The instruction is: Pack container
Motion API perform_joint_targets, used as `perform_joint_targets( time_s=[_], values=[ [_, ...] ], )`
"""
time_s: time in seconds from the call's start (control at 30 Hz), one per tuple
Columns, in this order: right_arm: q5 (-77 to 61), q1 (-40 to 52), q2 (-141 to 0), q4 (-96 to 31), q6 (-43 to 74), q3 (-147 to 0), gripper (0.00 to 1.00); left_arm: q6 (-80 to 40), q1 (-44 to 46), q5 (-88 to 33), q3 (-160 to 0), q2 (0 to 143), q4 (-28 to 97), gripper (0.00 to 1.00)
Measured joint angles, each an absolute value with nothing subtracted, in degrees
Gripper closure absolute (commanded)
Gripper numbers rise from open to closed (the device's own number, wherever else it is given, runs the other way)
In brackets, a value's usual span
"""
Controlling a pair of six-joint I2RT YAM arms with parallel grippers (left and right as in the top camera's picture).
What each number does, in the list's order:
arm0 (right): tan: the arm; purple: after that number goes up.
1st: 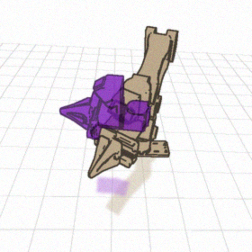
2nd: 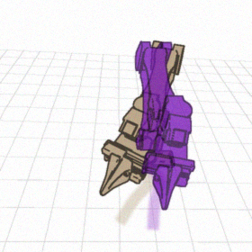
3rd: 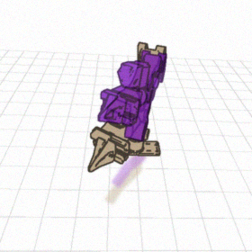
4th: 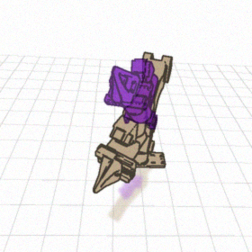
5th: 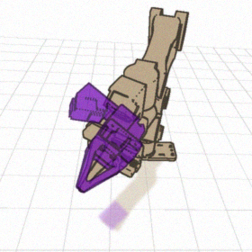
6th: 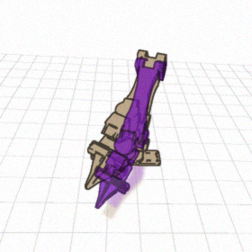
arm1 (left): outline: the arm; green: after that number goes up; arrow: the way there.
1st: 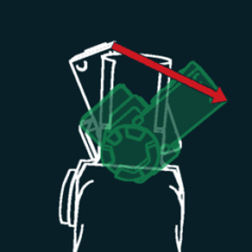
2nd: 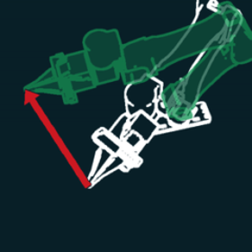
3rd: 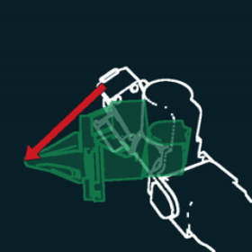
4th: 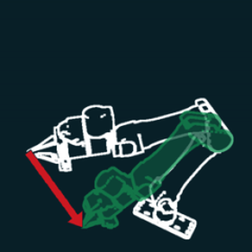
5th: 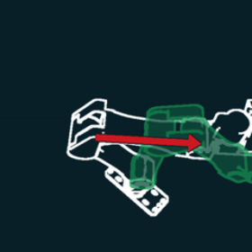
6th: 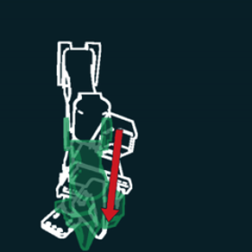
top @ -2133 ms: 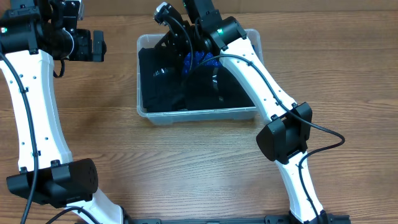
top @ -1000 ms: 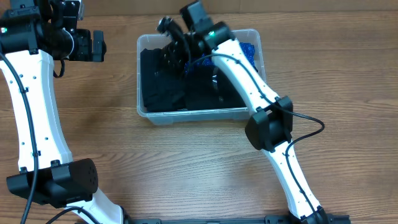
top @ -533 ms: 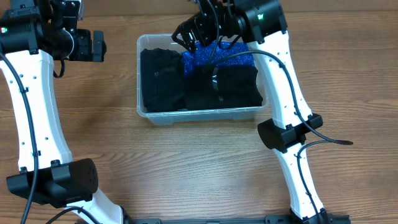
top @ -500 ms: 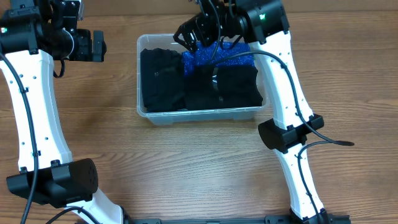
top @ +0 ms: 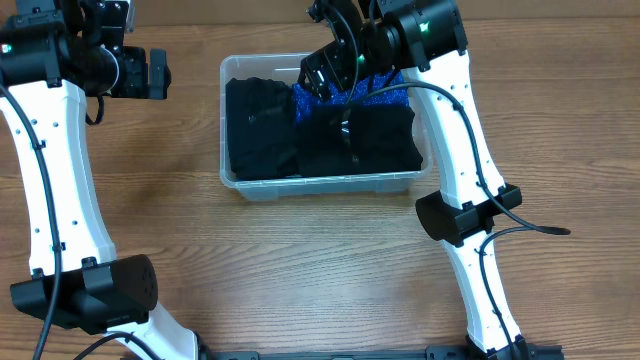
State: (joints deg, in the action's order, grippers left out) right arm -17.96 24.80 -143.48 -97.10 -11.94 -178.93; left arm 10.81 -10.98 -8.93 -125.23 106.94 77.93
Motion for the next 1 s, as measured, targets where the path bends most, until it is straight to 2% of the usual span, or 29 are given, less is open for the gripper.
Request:
perform_joint_targets(
  time_s=[0.17, 0.4, 0.47, 0.57, 0.83, 1.0],
  values=[
    [-11.0, 24.8, -139.7, -96.7, -12.0, -178.8, 0.00, 10.8, -11.0, -8.9, -125.2, 106.9, 78.0, 0.00],
    [-3.7, 22.4, -121.1, -95.2, -12.1, -178.6, 0.00, 10.8, -11.0, -8.9, -125.2, 106.9, 77.9, 0.00],
    [-3.7, 20.2, -114.5, -91.9, -12.1, -174.0, 0.00, 10.8, -11.0, -9.0, -125.2, 106.9, 78.0, 0.00],
    [-4.2, 17.6, -105.3, -84.8, -12.1, -162.5, 0.00, 10.8, -11.0, -8.9, -125.2, 106.9, 77.9, 0.00],
    [-4.6, 11.0, -76.1, -59.7, -12.3, -113.4, 0.00, 10.8, -11.0, -9.0, -125.2, 106.9, 78.0, 0.00],
    [-6.2, 7.1, -58.1, -45.2, -12.3, -88.4, 0.00, 10.8, -11.0, -9.0, -125.2, 106.9, 78.0, 0.00]
  ],
)
